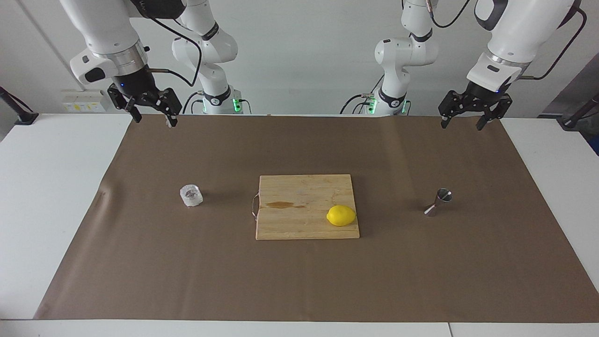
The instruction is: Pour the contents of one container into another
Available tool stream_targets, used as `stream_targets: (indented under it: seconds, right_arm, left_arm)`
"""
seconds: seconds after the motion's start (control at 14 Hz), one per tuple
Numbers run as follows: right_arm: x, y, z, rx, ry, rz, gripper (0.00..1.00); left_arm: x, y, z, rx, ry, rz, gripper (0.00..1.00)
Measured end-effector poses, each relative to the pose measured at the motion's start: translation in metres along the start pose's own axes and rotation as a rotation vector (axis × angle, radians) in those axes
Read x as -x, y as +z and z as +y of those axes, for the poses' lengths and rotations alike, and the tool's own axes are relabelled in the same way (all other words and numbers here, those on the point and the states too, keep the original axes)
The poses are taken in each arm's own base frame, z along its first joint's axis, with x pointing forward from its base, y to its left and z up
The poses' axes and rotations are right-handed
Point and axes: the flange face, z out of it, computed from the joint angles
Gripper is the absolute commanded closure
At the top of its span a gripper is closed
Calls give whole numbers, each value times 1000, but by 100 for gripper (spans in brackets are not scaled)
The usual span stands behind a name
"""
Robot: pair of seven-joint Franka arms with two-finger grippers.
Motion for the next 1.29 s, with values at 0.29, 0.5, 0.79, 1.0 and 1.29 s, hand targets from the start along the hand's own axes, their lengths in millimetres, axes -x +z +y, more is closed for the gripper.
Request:
stream_targets:
  seconds: [0.29, 0.5, 0.79, 1.0, 1.29]
  right_arm:
    - [0, 0, 0, 0, 0, 0, 0]
    - [0, 0, 0, 0, 0, 0, 0]
    - [0, 0, 0, 0, 0, 0, 0]
    - [0, 0, 0, 0, 0, 0, 0]
    - [0, 0, 0, 0, 0, 0, 0]
  left_arm:
    - [1, 1, 2, 0, 42, -9, 0]
    - [1, 1, 4, 0, 47, -10, 0]
    - [2, 5, -4, 1, 34, -18, 0]
    - [10, 12, -7, 5, 26, -89, 0]
    - [14, 13, -13, 5, 9, -107, 0]
